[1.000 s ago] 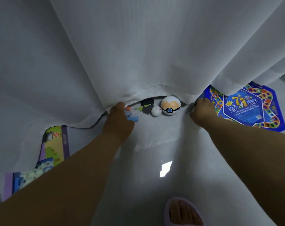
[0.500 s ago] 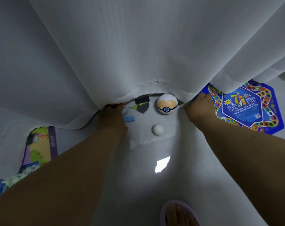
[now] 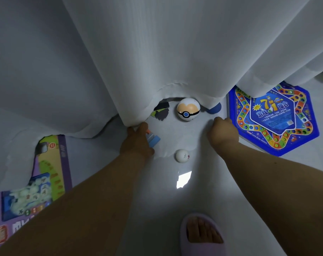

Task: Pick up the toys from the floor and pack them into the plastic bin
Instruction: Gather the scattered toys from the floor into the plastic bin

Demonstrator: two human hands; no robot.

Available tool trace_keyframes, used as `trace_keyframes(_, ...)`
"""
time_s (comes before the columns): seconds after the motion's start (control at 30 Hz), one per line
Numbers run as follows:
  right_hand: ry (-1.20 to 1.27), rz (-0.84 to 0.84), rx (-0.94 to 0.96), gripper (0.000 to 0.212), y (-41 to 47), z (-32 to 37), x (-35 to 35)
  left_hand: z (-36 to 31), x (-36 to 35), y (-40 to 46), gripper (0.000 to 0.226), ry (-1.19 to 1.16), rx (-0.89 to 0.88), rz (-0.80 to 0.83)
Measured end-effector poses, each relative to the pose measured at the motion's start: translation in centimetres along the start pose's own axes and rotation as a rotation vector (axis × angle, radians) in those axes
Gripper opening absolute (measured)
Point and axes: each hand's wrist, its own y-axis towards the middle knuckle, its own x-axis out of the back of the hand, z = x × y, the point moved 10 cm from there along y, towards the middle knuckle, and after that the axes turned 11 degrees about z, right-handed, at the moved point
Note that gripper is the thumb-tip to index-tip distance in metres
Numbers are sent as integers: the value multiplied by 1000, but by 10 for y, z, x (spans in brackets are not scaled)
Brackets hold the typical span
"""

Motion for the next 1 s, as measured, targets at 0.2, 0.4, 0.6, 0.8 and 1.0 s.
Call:
trace_keyframes(0.2,139,50,61,22,-34,4,-21,17,-22,-20,65,32,59,87)
trace_keyframes(0.4,588,42,78,21,-77,19,-39,45,-38,-48,63,-41,114,123)
trace_keyframes(0.6,610,66,49,7,-104,21,-59,80,-62,-82,70,-138,175,122)
trace_keyframes(0.8,920,-167,-155,19,-146,-20,-68,111,-72,-100,73,-314,198,71)
trace_keyframes(1.0,344,219,285,47,-162,67,-120,153,-100,-152,64,-639,295,-13)
